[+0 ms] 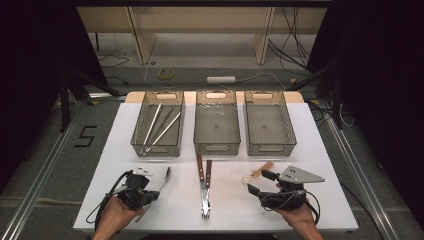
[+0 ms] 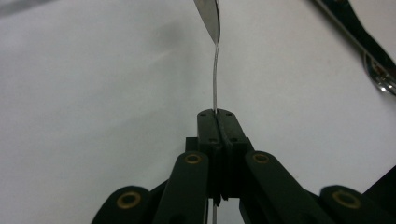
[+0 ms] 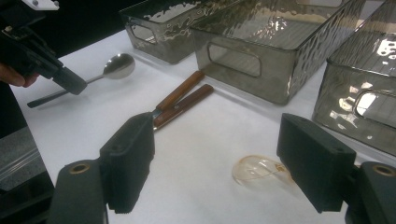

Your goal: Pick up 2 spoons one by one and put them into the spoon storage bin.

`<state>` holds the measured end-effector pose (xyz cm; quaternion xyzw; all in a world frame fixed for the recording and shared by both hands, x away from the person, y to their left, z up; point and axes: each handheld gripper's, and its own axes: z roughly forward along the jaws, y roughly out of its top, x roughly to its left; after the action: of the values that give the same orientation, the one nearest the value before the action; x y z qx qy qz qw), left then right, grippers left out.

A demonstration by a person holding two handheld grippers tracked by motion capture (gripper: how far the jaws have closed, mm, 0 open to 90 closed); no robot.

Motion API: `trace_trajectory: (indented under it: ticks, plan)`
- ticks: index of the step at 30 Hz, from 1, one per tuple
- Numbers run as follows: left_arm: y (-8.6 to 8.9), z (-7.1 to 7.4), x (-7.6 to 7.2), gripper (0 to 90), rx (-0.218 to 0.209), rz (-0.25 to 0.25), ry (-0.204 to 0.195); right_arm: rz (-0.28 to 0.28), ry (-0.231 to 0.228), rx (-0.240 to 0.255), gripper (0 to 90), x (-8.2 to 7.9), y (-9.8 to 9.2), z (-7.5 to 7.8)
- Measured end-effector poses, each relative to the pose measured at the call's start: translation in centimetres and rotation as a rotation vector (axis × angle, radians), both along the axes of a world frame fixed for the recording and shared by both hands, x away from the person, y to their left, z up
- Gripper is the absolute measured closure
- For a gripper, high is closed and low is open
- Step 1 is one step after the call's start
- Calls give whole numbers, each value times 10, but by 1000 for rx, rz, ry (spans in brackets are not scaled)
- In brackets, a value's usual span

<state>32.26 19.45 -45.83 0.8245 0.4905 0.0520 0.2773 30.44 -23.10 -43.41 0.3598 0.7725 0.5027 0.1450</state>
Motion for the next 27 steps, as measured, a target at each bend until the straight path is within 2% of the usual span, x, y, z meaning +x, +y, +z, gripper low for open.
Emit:
trace_trajectory:
  ticks: [3,13,20,24,27]
  plan:
    - [0,3,0,892,-30,-1,-19,0,2,-1,287,0,0,0]
    - [-3,16,2,892,-91,-16,-107,-2,4,-1,287,1,0,-1]
    - [-10,27,10,892,-136,-30,-144,-5,7,1,287,0,-1,-1]
    - [-15,30,18,891,-136,-43,-155,-6,9,3,287,1,-1,-1]
    - [-19,32,26,891,-153,-37,-158,-8,6,5,287,1,-2,-1]
